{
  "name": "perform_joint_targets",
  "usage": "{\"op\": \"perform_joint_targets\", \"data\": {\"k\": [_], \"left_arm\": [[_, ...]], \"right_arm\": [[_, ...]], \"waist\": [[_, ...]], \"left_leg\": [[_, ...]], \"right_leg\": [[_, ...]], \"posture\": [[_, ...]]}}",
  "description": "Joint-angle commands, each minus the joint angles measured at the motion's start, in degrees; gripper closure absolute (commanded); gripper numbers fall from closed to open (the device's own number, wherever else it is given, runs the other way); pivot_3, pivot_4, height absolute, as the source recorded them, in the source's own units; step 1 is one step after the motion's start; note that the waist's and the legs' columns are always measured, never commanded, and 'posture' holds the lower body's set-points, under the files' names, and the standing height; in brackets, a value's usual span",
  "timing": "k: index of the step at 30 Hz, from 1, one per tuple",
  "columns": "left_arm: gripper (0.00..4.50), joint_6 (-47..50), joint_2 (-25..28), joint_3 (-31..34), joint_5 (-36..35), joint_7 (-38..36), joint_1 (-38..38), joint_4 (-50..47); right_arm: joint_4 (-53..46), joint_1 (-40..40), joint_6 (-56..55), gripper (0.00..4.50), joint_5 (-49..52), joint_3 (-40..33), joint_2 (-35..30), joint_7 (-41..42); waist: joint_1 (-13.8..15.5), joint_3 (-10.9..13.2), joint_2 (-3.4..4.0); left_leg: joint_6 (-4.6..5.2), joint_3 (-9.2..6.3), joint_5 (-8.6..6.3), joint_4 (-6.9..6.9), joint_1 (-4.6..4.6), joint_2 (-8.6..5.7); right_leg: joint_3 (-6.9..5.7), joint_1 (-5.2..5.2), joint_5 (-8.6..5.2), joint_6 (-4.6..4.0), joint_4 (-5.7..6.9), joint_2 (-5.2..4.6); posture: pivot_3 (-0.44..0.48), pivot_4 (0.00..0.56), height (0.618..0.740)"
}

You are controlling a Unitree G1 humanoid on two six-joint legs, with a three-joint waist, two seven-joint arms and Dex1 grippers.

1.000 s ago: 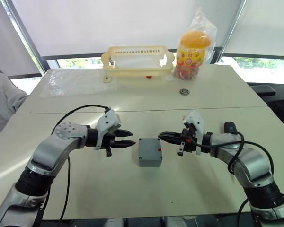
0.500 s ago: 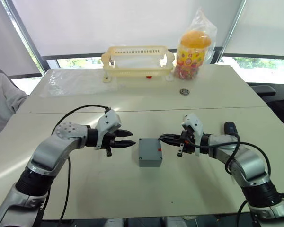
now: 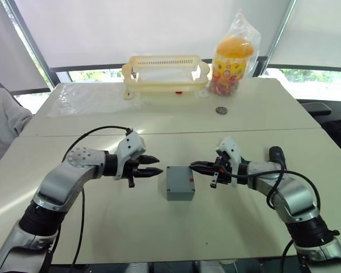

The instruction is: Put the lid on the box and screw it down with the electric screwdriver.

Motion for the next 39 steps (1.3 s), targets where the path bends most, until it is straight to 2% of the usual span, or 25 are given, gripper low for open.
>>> {"op": "perform_joint_targets", "data": {"k": [1,3,7,11,17,21,22,24,25,26,32,35,39], "left_arm": [[2.75,-0.8,0.0,0.0,0.0,-0.1,-0.2,-1.7],[2.75,-0.8,0.1,0.1,0.0,-0.1,-0.1,-1.7],[2.75,-0.9,0.4,0.2,-0.2,-0.2,-0.2,-1.5],[2.75,-1.0,0.6,0.5,-0.2,-0.5,-0.7,-1.1],[2.75,-0.8,0.3,1.9,-1.9,-1.7,-4.1,0.1],[2.75,-2.2,-1.2,0.5,-2.2,-3.3,-6.4,0.3],[2.75,-2.6,-1.8,-0.1,-2.2,-3.6,-7.0,0.1],[2.75,-3.2,-2.9,-0.9,-2.3,-4.4,-7.7,-0.2],[2.75,-3.5,-3.5,-1.4,-2.2,-4.6,-8.0,-0.4],[2.75,-4.0,-4.1,-2.0,-2.0,-5.0,-8.3,-0.6],[2.75,-6.0,-7.5,-4.3,-1.3,-4.9,-8.6,-1.6],[2.75,-6.7,-8.8,-5.4,-0.5,-4.1,-7.6,-2.3],[2.75,-7.0,-9.9,-5.5,-0.4,-2.9,-6.2,-3.0]], "right_arm": [[-1.0,-1.1,-0.4,4.22,0.5,0.0,0.1,0.7],[-1.4,-1.1,-0.1,3.61,0.6,-0.1,-0.2,1.0],[-2.4,-1.1,0.6,1.56,0.8,-0.9,-1.1,1.3],[-4.6,-1.8,2.5,1.56,2.6,-4.1,-2.8,1.1],[-6.3,-5.0,14.7,1.56,12.6,-18.5,-7.1,-2.6],[-1.3,-8.2,23.5,1.56,14.0,-25.5,-13.1,-6.9],[0.2,-8.5,24.5,1.29,12.9,-25.8,-15.8,-7.2],[2.2,-8.6,27.1,0.69,12.0,-25.6,-21.2,-6.5],[3.3,-8.9,28.5,0.21,11.9,-25.6,-23.5,-6.4],[5.3,-10.3,31.6,0.1,11.8,-25.7,-25.0,-7.7],[10.7,-15.8,51.3,0.1,17.2,-20.2,-35.6,-3.1],[11.3,-13.7,53.2,0.1,16.8,-12.6,-41.7,-0.3],[13.6,-13.2,56.2,0.1,18.3,-8.0,-43.4,-0.2]], "waist": [[0.0,0.0,0.0],[-0.1,0.0,0.0],[0.0,0.0,0.0],[0.0,0.0,0.0],[0.3,0.0,0.0],[0.2,0.0,0.0],[0.2,0.0,0.0],[0.3,0.0,0.0],[0.2,0.0,0.01],[0.2,0.0,0.0],[-0.2,0.0,0.06],[0.0,0.0,0.05],[0.0,0.0,0.04]], "left_leg": [[0.0,0.0,0.0,0.0,0.0,0.0],[0.0,0.0,0.0,-0.01,0.0,0.0],[0.0,0.0,0.0,0.0,0.0,0.0],[0.0,0.0,0.0,0.0,0.0,0.0],[0.0,-0.01,0.0,0.04,-0.02,-0.01],[0.01,-0.01,0.0,0.03,-0.03,-0.01],[0.01,0.01,0.0,0.02,-0.03,-0.01],[0.01,0.01,0.0,0.02,-0.04,-0.02],[0.01,0.03,-0.01,0.02,-0.04,-0.02],[0.01,0.05,-0.01,0.02,-0.04,-0.02],[0.04,0.16,-0.02,-0.04,-0.02,0.04],[0.05,0.18,-0.03,-0.04,-0.02,0.04],[0.05,0.21,-0.03,0.04,-0.06,0.04]], "right_leg": [[0.0,0.0,0.0,0.0,0.0,0.0],[0.0,0.0,0.0,0.0,0.0,0.0],[0.0,0.0,0.0,0.0,0.0,0.0],[0.0,0.0,0.0,0.0,0.0,0.0],[-0.01,0.01,0.0,0.0,0.0,-0.01],[-0.01,0.01,0.0,0.0,-0.02,-0.01],[-0.01,0.01,0.0,0.0,-0.02,-0.02],[-0.01,0.01,0.0,0.0,-0.03,-0.02],[0.0,0.01,0.0,0.0,-0.04,-0.03],[0.01,0.0,0.0,0.0,-0.05,-0.03],[0.08,-0.07,0.0,-0.01,-0.05,-0.01],[0.08,-0.07,-0.01,-0.02,-0.07,-0.01],[0.1,-0.06,-0.01,-0.01,-0.12,-0.02]], "posture": [[0.0,0.15,0.74],[0.0,0.15,0.74],[0.0,0.15,0.74],[0.0,0.15,0.74],[0.0,0.15,0.74],[0.0,0.15,0.74],[0.0,0.15,0.74],[0.0,0.15,0.74],[0.0,0.15,0.74],[0.0,0.15,0.74],[0.0,0.15,0.74],[0.0,0.15,0.74],[0.0,0.15,0.74]]}}
